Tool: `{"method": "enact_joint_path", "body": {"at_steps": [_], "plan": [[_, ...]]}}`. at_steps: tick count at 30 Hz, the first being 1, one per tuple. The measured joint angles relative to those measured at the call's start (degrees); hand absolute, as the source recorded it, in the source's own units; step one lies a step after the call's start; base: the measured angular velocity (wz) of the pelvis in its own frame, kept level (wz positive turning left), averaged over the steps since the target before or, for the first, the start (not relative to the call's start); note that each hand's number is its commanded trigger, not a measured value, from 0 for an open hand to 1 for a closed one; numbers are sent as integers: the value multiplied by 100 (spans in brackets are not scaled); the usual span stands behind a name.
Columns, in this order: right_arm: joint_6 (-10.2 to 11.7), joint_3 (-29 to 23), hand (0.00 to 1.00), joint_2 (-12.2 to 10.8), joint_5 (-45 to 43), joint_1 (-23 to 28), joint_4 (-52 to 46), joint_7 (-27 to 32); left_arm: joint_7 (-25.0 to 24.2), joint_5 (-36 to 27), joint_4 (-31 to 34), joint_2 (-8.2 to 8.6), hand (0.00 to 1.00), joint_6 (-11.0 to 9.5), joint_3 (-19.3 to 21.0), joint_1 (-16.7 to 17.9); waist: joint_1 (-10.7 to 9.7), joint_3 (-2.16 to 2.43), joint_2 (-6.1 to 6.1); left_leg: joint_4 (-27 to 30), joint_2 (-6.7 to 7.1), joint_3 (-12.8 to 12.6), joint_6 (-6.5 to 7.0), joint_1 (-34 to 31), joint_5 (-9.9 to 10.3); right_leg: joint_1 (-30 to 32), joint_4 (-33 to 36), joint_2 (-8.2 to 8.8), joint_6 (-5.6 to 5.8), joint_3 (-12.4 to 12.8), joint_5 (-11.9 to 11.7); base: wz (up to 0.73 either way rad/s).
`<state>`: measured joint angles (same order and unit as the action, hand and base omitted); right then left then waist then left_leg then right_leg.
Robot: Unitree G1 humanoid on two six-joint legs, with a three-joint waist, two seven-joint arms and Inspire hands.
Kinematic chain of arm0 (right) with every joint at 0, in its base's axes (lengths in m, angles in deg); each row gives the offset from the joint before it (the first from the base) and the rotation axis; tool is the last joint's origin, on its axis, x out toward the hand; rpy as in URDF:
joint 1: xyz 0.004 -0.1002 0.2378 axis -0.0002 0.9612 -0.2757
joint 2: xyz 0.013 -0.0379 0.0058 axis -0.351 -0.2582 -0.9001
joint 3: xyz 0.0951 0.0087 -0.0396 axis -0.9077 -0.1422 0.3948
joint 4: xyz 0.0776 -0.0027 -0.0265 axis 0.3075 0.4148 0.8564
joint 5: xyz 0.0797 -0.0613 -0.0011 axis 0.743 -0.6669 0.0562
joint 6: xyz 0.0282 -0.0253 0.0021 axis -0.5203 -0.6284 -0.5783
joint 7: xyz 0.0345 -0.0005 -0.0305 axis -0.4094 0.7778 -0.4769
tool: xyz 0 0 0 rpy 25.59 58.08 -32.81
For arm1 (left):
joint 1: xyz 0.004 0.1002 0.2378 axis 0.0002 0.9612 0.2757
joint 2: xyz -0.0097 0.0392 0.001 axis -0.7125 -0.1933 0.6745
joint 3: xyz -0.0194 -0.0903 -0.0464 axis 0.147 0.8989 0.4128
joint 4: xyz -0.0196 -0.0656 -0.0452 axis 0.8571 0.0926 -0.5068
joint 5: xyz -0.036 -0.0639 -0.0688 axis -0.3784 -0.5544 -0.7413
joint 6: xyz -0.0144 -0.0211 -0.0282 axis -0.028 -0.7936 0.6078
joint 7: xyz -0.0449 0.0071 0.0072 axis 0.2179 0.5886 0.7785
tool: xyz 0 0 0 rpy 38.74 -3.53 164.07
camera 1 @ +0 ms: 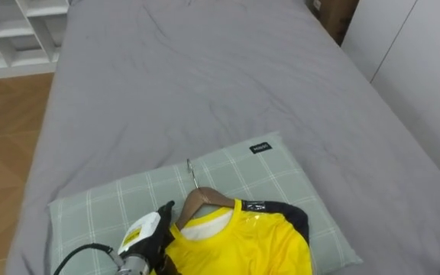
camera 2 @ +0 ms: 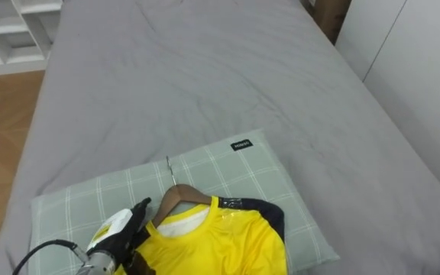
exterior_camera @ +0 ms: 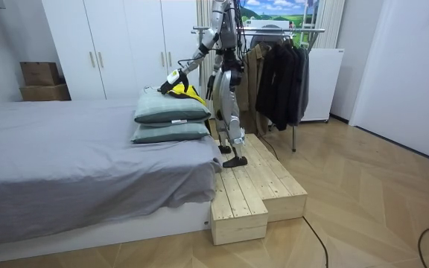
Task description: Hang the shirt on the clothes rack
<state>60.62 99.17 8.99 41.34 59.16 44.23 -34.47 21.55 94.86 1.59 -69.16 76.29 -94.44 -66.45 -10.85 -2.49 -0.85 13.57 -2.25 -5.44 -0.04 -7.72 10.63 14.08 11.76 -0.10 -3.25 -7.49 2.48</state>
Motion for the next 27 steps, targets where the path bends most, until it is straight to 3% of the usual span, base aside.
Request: {"method": "enact_joint_path", "body": {"at_steps": [15,21,27], "plan": [[-5,0,0,-4,-10,-23,-2,0,-2,-43,-237,72,0,0,13,0,-2,9,6,10,2,-25,0,21,0,4,79,-1,1,22,13,0],[-72,6,0,-11,-10,-43,-12,16,-75,-350,-290,120,0,10,33,-8,13,81,36,162,8,-82,0,-131,1,184,206,0,-5,87,17,-4],[-101,5,0,-34,-12,-98,-7,17,-130,-451,-292,118,0,93,167,-48,14,70,103,247,-19,-177,-3,-306,2,395,291,10,-33,126,3,-7]]}}
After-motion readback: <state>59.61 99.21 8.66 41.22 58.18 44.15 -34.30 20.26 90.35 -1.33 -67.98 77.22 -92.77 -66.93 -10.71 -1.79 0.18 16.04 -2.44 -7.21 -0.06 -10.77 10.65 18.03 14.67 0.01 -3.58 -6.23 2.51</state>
